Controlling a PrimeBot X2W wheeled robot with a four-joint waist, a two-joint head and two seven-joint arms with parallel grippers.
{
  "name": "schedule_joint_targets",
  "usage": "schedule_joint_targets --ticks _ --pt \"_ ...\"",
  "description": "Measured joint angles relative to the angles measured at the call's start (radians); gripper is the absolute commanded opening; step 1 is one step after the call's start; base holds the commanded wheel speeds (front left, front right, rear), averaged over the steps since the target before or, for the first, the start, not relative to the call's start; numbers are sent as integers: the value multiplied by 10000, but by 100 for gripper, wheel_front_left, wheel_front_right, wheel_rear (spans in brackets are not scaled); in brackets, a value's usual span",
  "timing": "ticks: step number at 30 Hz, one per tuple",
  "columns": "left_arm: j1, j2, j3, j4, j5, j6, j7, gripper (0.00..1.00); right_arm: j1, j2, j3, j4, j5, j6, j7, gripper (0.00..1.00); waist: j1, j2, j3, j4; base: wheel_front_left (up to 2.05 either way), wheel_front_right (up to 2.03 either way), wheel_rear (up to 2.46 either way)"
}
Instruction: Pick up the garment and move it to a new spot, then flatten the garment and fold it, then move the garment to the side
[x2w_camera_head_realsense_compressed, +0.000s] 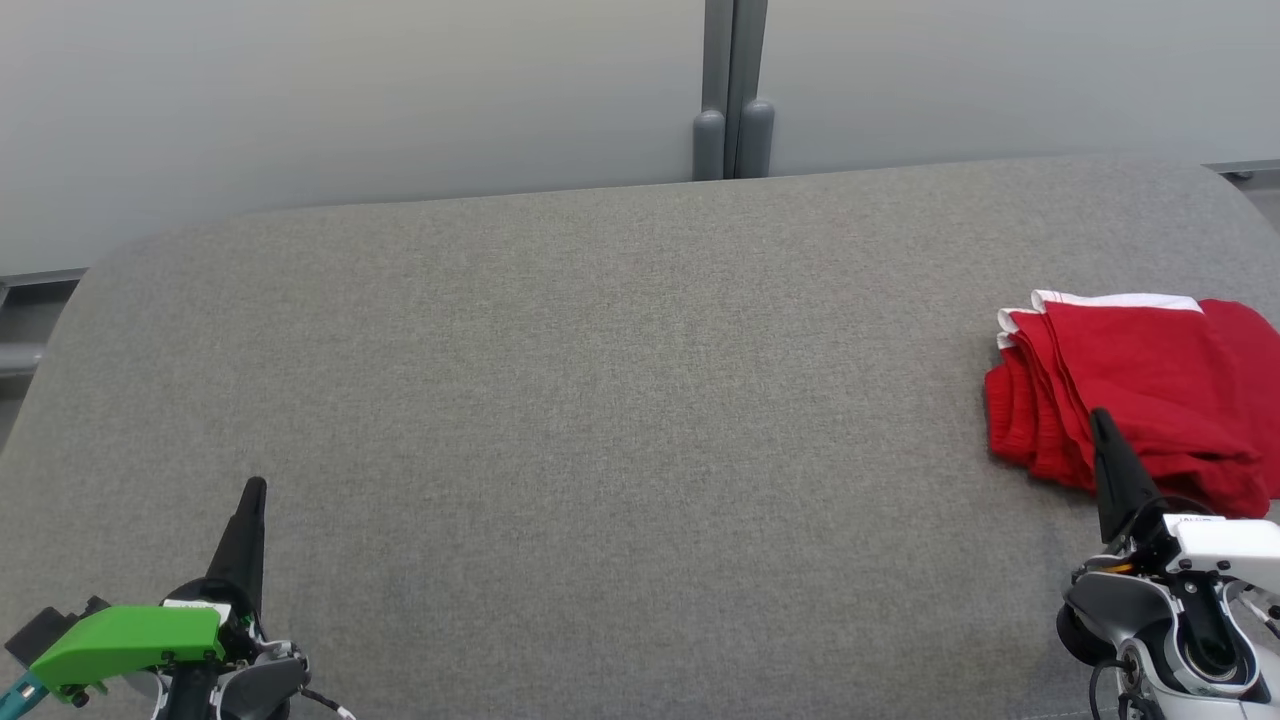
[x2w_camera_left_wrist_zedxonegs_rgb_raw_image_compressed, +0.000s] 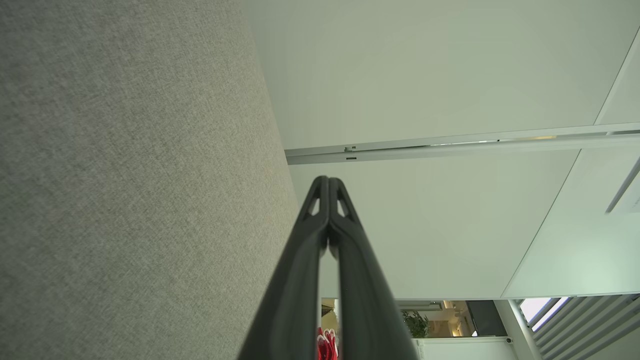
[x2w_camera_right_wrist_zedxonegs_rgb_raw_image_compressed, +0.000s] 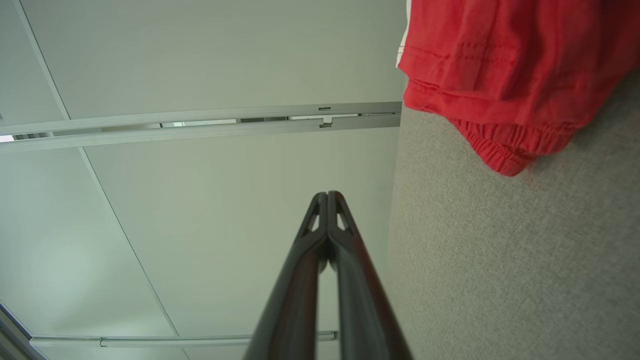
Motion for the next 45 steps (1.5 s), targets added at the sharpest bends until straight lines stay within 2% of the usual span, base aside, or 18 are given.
schedule_joint_targets --ticks 45 --pt "0 -2 4 -2 0 0 12 0 0 0 0 0 0 0 0 0 0 0 0 0 0 0 0"
